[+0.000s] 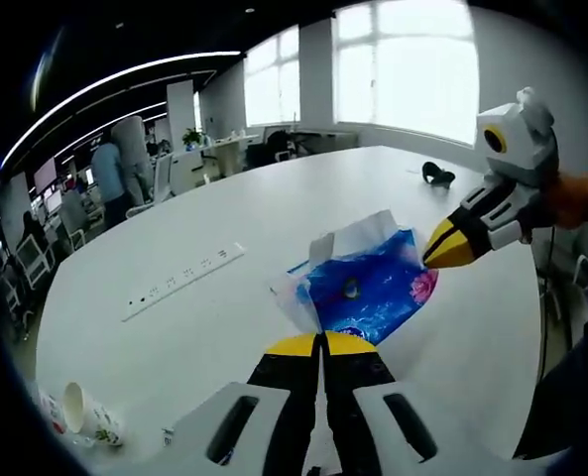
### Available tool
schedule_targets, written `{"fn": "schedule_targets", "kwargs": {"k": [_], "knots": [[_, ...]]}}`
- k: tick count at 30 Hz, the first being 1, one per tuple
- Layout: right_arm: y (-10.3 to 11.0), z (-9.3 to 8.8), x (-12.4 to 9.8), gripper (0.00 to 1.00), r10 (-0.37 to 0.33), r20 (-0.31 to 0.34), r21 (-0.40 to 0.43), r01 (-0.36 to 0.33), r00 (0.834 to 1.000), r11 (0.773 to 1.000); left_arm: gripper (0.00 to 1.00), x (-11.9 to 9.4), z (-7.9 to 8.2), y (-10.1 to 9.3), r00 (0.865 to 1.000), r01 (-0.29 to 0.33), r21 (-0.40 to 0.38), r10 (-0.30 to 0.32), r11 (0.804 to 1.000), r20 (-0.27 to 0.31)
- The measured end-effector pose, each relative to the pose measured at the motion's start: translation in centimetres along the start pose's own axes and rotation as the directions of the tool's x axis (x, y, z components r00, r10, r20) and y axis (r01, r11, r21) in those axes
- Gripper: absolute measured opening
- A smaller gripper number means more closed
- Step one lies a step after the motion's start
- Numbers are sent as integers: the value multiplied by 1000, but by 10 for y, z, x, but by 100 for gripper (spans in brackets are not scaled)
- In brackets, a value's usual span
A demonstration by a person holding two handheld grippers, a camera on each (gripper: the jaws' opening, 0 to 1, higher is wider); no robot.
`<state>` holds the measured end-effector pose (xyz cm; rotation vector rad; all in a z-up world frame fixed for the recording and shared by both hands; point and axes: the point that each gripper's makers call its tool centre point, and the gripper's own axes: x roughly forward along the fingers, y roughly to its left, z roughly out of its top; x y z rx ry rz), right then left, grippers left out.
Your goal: Arrange the tabletop items into an orderly group along one side of the table until the central work area is clear of visible clutter.
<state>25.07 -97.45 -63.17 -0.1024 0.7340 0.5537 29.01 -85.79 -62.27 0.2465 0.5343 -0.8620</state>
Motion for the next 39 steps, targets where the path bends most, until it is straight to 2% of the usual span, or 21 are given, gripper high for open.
{"fn": "schedule_targets", "kwargs": {"k": [7,20,39], "knots": [[-11,-7,7,0,9,-12,22,-9,1000,1000,0,13,-4,0,1000,2,-14,-2,1000,-8],[-24,-13,26,0,40,-46,12,-39,998,999,0,34,-11,8,1000,-5,-29,4,1000,-30],[-41,-20,54,0,49,-74,11,-48,996,999,0,62,-31,20,998,-23,-65,19,998,-59]]}}
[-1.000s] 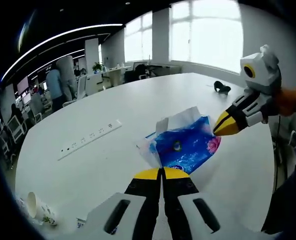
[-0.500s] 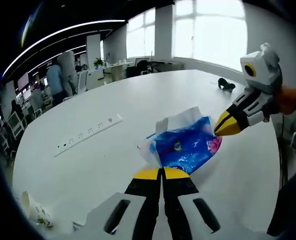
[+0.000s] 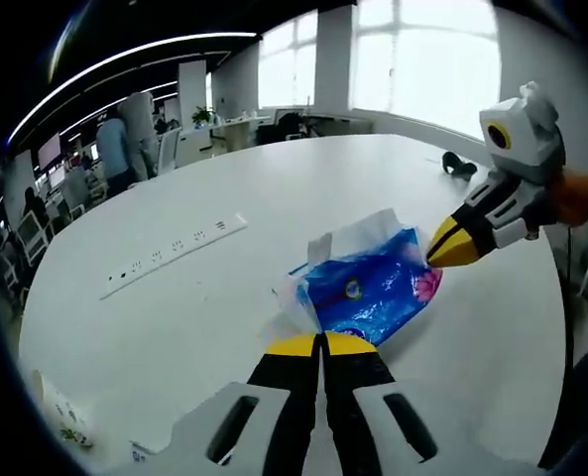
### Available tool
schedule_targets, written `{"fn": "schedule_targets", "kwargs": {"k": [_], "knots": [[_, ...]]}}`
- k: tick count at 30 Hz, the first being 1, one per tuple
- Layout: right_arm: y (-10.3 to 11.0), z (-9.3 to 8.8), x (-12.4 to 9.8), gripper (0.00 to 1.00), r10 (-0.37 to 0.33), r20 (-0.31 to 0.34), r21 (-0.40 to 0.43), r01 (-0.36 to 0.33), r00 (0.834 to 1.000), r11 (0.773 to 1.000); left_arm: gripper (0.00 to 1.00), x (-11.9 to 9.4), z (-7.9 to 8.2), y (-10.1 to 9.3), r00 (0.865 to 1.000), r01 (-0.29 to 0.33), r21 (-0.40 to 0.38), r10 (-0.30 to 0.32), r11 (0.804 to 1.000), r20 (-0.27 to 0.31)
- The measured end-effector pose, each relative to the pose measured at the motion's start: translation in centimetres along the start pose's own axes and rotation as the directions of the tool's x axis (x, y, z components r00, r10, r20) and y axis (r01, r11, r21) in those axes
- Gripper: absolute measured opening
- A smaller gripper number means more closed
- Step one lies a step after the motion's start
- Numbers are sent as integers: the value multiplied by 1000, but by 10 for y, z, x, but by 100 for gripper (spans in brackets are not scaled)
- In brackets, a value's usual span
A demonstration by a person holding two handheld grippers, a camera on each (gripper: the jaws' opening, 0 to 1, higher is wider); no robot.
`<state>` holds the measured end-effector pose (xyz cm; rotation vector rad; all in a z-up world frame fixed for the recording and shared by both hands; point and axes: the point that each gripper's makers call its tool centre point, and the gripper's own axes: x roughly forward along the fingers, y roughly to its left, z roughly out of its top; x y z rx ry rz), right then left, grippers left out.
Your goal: Arrange the tabletop items into an orderly group along one side of the table until the central work area is clear of visible clutter.
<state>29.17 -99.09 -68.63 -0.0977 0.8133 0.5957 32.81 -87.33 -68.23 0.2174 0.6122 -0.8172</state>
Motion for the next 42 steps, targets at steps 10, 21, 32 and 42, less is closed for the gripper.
{"fn": "schedule_targets", "kwargs": {"k": [10,21,32,42], "knots": [[-6,-9,13,0,-1,-24,15,2,1000,1000,0,14,-11,3,1000,2,-16,-3,1000,-18],[-6,-17,23,0,11,-50,42,-9,999,999,0,20,-19,5,999,5,-24,-6,1000,-37],[-7,-25,32,1,12,-68,18,-10,998,1000,0,25,-26,7,998,7,-33,-9,999,-56],[-16,-23,36,1,-10,-63,-1,10,998,1000,0,29,-31,7,997,9,-46,-12,999,-73]]}}
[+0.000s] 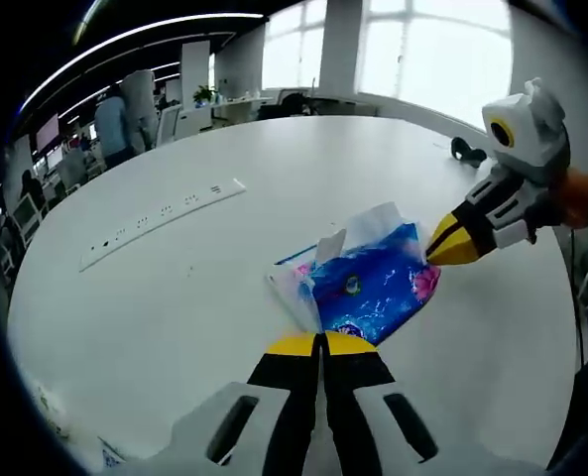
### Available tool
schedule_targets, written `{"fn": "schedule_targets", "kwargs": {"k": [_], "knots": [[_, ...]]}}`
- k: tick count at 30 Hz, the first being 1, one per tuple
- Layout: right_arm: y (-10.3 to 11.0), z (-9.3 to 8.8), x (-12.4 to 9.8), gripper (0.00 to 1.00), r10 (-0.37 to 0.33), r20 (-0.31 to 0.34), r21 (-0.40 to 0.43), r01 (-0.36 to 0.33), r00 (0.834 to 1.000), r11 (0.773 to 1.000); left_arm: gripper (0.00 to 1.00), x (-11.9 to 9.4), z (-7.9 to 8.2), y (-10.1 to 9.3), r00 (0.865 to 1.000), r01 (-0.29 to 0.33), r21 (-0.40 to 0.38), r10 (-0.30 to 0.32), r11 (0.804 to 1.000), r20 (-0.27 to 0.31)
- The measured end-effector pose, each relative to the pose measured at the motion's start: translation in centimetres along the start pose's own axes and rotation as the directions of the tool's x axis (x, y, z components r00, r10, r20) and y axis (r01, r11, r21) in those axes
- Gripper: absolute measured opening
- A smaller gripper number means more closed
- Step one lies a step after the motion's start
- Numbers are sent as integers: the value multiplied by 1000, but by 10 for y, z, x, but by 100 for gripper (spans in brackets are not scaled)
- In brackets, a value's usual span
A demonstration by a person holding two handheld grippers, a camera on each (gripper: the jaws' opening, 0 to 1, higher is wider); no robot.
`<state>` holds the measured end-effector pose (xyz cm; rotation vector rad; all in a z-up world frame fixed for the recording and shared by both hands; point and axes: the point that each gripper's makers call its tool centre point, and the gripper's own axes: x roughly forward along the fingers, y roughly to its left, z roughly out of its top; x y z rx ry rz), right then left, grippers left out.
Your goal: Arrange the tabletop items into an orderly group along one side of the table until the central work area is clear of visible clutter.
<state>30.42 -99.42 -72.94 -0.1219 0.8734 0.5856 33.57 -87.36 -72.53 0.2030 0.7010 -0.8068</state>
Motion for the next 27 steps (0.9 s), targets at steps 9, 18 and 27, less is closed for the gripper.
{"fn": "schedule_targets", "kwargs": {"k": [9,18,27], "knots": [[-3,2,1,2,-5,1,3,5,1000,1000,0,1,1,-1,1000,5,-4,-5,1000,-7],[-4,3,-1,2,-11,3,10,11,1000,1000,0,-1,3,-2,1000,19,-3,-19,1000,-11],[-2,7,-4,2,-11,16,16,11,1000,1000,2,-6,4,2,1000,11,3,-11,1000,-11]]}}
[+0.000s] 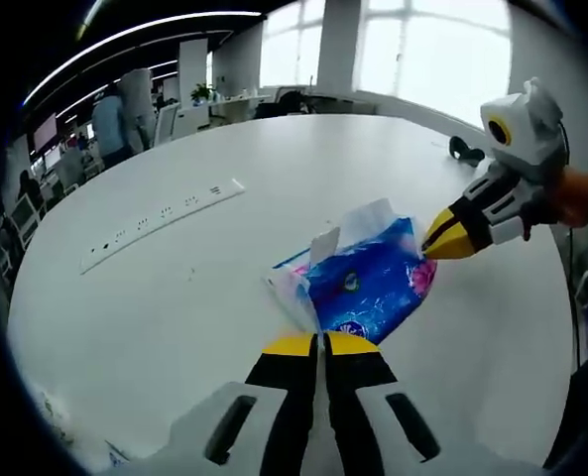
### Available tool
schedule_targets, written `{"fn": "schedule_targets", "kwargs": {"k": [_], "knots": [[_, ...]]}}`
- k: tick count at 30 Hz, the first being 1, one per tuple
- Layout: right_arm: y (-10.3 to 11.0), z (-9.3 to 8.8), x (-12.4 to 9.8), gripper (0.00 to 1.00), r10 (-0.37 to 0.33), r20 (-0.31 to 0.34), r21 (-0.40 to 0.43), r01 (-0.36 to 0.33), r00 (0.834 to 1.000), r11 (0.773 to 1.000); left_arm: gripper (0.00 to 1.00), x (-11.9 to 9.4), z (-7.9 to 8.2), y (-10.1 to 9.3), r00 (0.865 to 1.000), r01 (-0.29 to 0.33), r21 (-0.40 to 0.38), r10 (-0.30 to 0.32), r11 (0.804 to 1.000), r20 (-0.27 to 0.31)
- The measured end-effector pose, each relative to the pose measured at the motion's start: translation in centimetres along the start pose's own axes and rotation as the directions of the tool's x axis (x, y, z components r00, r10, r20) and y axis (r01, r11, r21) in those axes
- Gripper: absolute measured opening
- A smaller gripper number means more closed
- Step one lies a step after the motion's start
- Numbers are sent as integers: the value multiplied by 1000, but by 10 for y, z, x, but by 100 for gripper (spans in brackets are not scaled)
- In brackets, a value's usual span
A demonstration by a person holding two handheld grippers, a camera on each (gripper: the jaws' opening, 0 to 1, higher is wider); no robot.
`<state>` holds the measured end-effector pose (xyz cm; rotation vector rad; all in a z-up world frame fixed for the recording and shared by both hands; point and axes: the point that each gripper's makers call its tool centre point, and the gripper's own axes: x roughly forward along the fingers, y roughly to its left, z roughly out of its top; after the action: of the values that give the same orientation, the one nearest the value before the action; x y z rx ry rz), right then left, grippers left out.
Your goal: Arrange the tabletop items into an orderly group along one side of the table until the central work area is clear of visible clutter.
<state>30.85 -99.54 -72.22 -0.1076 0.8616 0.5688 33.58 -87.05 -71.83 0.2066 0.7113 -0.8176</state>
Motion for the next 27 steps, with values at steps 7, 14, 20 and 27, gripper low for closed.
{"fn": "schedule_targets", "kwargs": {"k": [7,14,20,27], "knots": [[-1,-1,1,2,-2,-14,-7,2,1000,1000,2,0,0,1,1000,-1,1,1,1000,-6],[-2,-4,0,3,-21,-15,-8,21,1000,1000,2,2,-1,0,1000,-5,1,5,1000,-11],[-5,-1,-7,4,-29,10,28,29,1000,999,6,-3,1,1,1000,-20,-6,20,1000,-1],[3,5,-14,8,-22,42,46,20,999,999,6,-13,7,0,1000,-25,4,25,1000,8]]}}
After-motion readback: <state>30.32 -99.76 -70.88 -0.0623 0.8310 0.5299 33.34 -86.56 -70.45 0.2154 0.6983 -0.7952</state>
